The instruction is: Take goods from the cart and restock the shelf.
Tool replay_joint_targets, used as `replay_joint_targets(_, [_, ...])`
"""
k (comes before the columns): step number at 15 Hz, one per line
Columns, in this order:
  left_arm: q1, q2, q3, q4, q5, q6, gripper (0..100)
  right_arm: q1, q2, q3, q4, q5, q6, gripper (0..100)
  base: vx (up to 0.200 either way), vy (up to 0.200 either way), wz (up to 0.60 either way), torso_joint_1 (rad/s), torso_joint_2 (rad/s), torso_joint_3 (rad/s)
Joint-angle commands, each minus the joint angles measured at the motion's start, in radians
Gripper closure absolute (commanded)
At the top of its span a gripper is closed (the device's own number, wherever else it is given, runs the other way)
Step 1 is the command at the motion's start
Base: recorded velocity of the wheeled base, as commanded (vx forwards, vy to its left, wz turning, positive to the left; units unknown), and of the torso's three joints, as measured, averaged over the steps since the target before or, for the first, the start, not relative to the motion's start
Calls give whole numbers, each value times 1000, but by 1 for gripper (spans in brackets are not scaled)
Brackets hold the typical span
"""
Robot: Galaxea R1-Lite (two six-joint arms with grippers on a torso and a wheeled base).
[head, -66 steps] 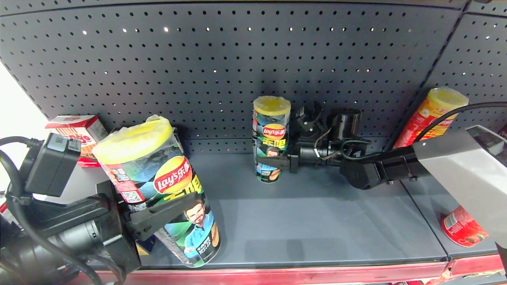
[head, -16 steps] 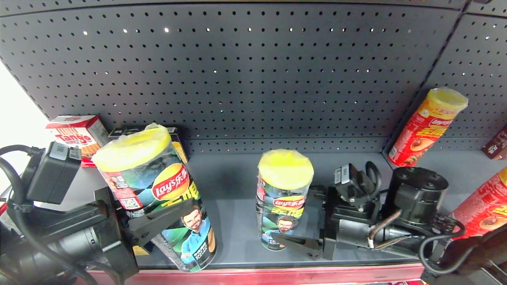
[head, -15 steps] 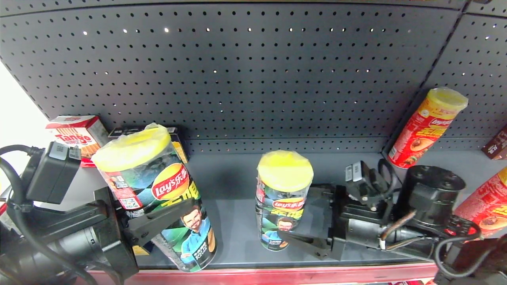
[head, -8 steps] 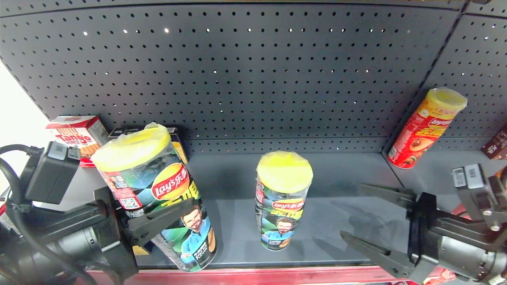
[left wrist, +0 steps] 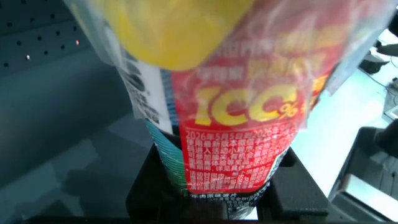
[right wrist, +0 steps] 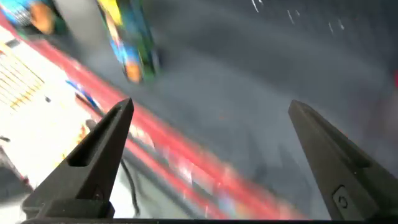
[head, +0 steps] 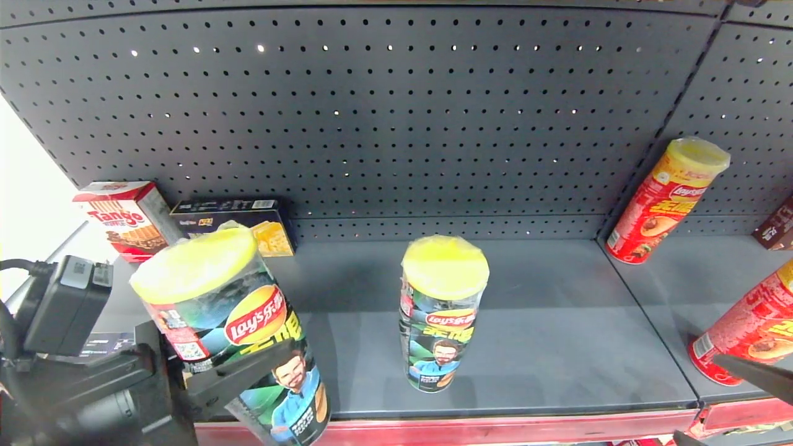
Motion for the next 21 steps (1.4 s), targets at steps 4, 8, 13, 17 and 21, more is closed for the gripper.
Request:
replay_joint_targets(4, [0,-140,86,9,2,-4,100,-160,-663,122,514,-163,41,0,0,0,0,0,0,0])
replay_joint_targets(8, [-16,-66,-34,9,0,-3,100,-292,-667,127,495,-369,79,0,0,0,0,0,0,0])
replay_joint_targets(13, [-99,-10,-66,10,2,0,100,-291,-669,142,452,-409,102,0,0,0,0,0,0,0])
replay_joint_targets(17, [-92,33,-98,12,-3,0,100,-249,-749,135,482,-231,99,0,0,0,0,0,0,0])
replay_joint_targets(21, [-83,70,-132,12,-14,-4,100,-249,-749,136,479,-200,96,0,0,0,0,0,0,0])
